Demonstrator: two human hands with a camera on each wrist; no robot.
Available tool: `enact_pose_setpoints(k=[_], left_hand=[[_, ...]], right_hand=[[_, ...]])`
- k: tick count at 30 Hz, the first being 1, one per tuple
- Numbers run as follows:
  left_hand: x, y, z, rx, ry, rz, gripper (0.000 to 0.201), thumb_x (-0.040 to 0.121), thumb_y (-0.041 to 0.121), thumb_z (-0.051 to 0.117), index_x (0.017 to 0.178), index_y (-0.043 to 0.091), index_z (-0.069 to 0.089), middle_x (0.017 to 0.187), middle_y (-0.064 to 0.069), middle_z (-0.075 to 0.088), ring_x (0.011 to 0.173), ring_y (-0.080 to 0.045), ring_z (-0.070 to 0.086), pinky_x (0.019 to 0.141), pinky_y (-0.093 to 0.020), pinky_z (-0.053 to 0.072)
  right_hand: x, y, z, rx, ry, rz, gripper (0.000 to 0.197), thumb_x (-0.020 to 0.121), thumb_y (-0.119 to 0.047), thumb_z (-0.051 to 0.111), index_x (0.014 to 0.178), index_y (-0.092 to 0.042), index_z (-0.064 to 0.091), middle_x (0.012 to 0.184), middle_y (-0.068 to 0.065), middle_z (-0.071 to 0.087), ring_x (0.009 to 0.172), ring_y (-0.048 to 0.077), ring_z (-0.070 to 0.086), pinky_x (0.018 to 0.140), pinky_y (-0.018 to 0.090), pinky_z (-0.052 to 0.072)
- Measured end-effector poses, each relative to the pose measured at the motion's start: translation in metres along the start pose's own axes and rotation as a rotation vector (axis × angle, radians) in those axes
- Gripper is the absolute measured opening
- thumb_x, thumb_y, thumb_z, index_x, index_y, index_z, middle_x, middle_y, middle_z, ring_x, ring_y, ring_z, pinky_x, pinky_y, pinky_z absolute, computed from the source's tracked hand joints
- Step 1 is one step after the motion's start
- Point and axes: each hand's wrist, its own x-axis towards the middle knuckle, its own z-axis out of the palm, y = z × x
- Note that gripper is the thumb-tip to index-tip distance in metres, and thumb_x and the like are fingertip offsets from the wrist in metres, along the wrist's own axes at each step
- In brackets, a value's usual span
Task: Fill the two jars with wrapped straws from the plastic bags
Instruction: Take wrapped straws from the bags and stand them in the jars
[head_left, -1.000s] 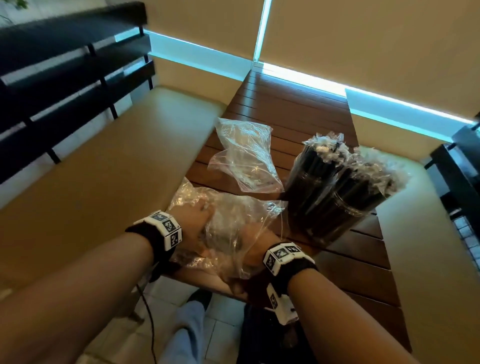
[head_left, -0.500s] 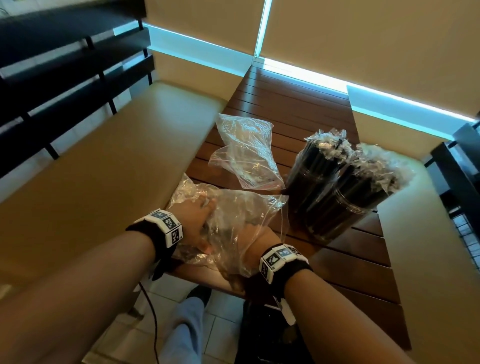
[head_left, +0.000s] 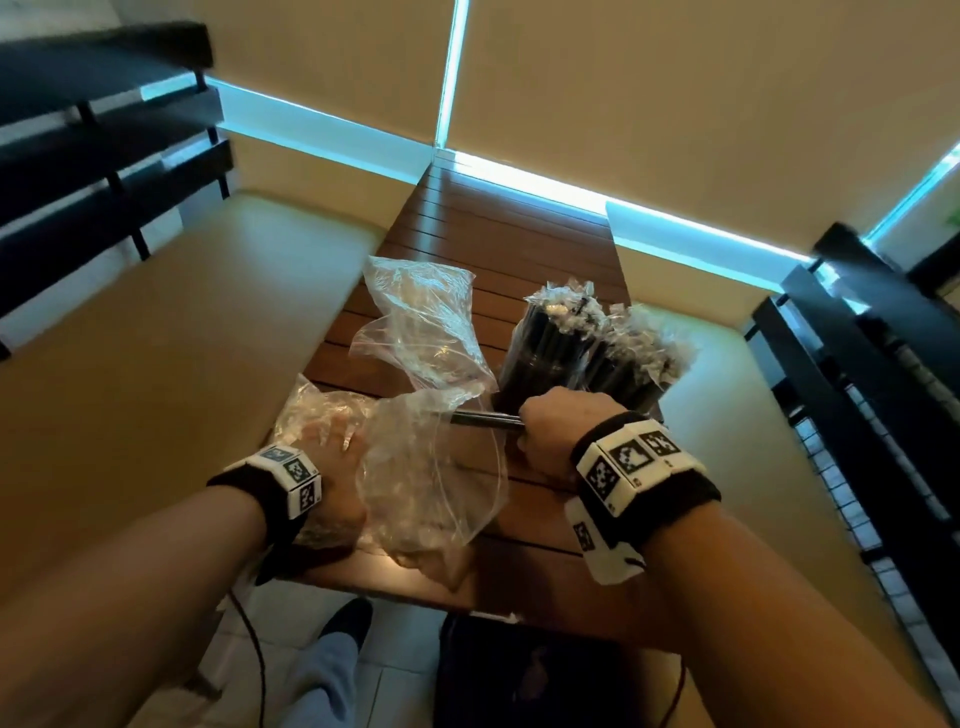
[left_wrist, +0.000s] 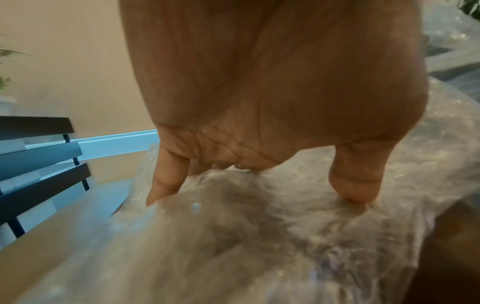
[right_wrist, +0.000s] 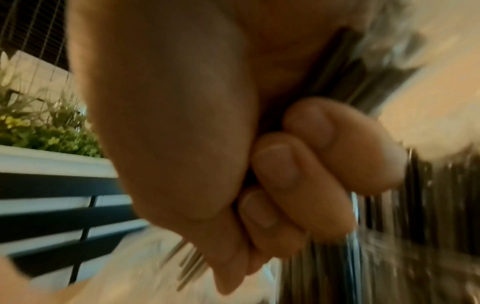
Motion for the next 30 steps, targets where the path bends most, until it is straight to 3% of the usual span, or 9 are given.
enact_pose_setpoints(k=[5,10,13,15,17,21,24,27,30], left_hand=[[-0.001,0.004,-0.002,-0.023,0.019,-0.048,0.114,0.068,0.07,0.054,0.155,0.032,-0.009,0.163,-0.011,-0.017,0.149,-0.044,-0.006,0.121,-0.056,0.01],[-0.006,0.007,-0.014,-0.047,0.107,-0.005,0.116,0.053,0.082,0.049,0.152,0.031,0.016,0.156,-0.011,0.027,0.14,-0.036,0.033,0.113,-0.048,0.034],[-0.02,0.007,-0.033,0.037,0.01,-0.031,0.121,0.056,0.087,0.063,0.154,0.032,0.019,0.159,-0.003,0.031,0.141,-0.024,0.038,0.115,-0.035,0.034],[-0.037,0.017,-0.067,0.084,-0.045,0.002,0.121,0.045,0.092,0.061,0.147,0.031,0.037,0.148,0.001,0.046,0.13,-0.02,0.049,0.108,-0.033,0.04],[-0.057,0.032,-0.108,0.113,0.089,0.159,0.113,0.043,0.097,0.054,0.136,0.033,0.05,0.134,0.006,0.058,0.118,-0.018,0.056,0.101,-0.039,0.046],[-0.089,0.061,-0.172,-0.691,0.326,0.553,0.101,0.056,0.077,0.076,0.141,0.032,0.045,0.135,0.012,0.06,0.122,-0.006,0.056,0.105,-0.035,0.046],[-0.113,0.106,-0.204,-1.324,0.328,0.799,0.049,0.071,0.041,0.085,0.103,0.014,0.06,0.105,0.0,0.073,0.105,-0.016,0.068,0.098,-0.042,0.053],[-0.121,0.148,-0.223,-1.771,0.382,0.723,0.04,0.081,0.039,0.077,0.065,0.018,0.047,0.059,-0.003,0.049,0.06,-0.017,0.057,0.087,-0.042,0.053],[-0.131,0.169,-0.245,-1.835,0.532,0.616,0.054,0.088,0.043,0.07,0.05,0.022,0.038,0.048,0.001,0.03,0.041,-0.012,0.033,0.065,-0.034,0.046]], right_hand=[[-0.032,0.018,-0.041,0.067,0.057,0.106,0.024,0.093,-0.036,0.052,0.107,-0.021,0.065,0.084,0.001,0.056,0.083,0.024,0.06,0.071,0.033,0.049],[-0.069,0.033,-0.08,0.149,0.303,0.114,0.022,0.098,-0.04,0.046,0.105,-0.023,0.058,0.093,0.001,0.06,0.085,0.024,0.059,0.075,0.036,0.05],[-0.074,0.032,-0.085,0.239,0.629,0.093,0.019,0.102,-0.043,0.042,0.099,-0.024,0.043,0.075,-0.005,0.048,0.066,0.019,0.05,0.062,0.034,0.04],[-0.068,0.028,-0.072,0.325,0.753,0.092,0.018,0.103,-0.042,0.042,0.096,-0.027,0.034,0.067,-0.011,0.039,0.055,0.01,0.039,0.052,0.029,0.029],[-0.056,0.025,-0.048,0.399,0.786,0.073,0.016,0.103,-0.041,0.042,0.099,-0.026,0.037,0.066,-0.012,0.041,0.055,0.007,0.04,0.047,0.027,0.03],[-0.035,0.014,-0.005,0.556,0.812,-0.007,0.022,0.099,-0.045,0.037,0.113,-0.028,0.04,0.077,-0.002,0.063,0.066,0.027,0.062,0.056,0.04,0.051],[-0.026,0.0,0.002,0.712,0.88,-0.027,0.042,0.099,-0.042,0.037,0.136,-0.023,0.04,0.078,0.001,0.064,0.069,0.029,0.063,0.055,0.036,0.04],[-0.026,-0.007,-0.006,0.896,0.979,-0.067,0.052,0.098,-0.04,0.04,0.146,-0.022,0.031,0.083,0.007,0.069,0.067,0.029,0.064,0.055,0.042,0.048],[-0.028,0.005,-0.014,0.933,0.882,-0.07,0.048,0.095,-0.037,0.054,0.137,-0.026,0.035,0.089,0.004,0.07,0.074,0.025,0.066,0.062,0.04,0.053]])
